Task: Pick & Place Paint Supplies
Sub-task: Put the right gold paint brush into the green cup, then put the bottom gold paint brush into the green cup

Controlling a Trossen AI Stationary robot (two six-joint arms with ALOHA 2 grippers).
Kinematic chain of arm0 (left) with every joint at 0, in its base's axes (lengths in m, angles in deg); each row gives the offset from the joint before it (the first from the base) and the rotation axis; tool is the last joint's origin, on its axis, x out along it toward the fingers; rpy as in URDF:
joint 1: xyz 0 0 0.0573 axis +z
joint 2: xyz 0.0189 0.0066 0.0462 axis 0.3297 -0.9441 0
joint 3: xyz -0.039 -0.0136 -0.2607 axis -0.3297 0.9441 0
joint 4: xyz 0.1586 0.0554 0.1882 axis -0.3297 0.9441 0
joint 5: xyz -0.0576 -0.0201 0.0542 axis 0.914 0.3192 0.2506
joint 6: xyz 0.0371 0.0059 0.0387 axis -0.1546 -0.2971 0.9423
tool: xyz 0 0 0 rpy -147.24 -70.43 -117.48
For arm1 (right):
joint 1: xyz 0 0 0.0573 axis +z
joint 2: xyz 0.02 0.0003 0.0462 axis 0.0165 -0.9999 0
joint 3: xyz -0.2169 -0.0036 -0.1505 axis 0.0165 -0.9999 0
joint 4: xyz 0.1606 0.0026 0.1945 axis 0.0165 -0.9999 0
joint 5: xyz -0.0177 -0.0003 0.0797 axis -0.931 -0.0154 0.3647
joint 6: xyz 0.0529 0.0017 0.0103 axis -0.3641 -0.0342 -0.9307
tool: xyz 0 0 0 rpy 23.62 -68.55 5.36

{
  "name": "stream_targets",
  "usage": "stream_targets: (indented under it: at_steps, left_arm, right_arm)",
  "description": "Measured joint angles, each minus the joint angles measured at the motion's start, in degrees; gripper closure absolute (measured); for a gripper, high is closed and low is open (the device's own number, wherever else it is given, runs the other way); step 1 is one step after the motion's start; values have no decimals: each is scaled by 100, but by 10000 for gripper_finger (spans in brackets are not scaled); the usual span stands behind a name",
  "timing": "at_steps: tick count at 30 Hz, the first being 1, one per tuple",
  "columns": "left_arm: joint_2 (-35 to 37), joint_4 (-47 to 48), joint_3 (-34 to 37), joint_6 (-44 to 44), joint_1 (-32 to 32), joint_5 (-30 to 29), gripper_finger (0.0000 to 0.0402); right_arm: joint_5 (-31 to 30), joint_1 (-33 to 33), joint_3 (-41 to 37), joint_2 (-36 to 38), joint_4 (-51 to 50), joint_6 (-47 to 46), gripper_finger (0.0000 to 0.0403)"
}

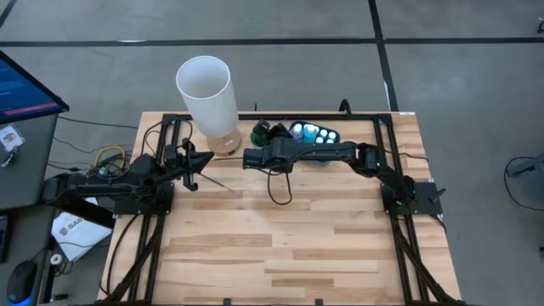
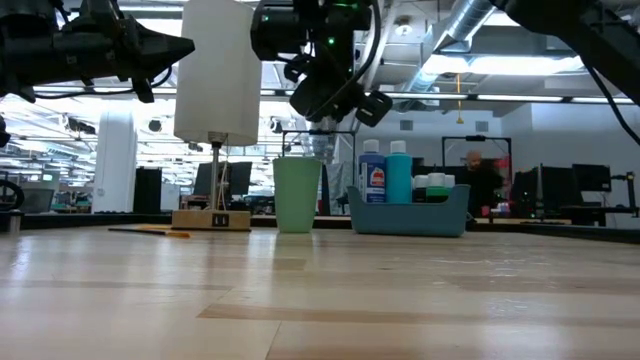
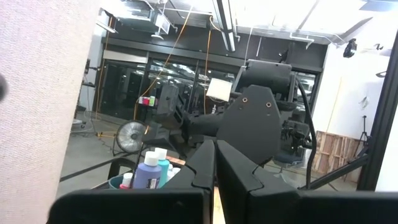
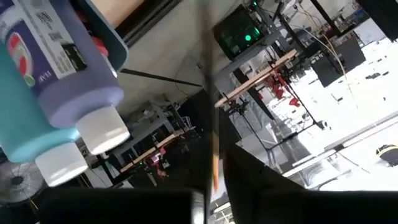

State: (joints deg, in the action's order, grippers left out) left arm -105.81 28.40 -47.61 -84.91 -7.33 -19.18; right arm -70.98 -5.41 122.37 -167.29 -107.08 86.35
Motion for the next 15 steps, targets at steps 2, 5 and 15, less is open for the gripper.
stream_targets:
  at_steps: [2, 5, 15]
  left_arm:
    - [1, -2, 0, 1, 0, -2, 399]
    - [2, -2, 0, 2, 0, -2, 399]
    - [0, 0, 0, 0, 0, -1, 399]
  right_arm:
    - [39, -3, 0, 0, 6, -15, 354]
    - [37, -7, 0, 0, 87, -20, 331]
    - [168, 92, -7, 268, 140, -1069, 291]
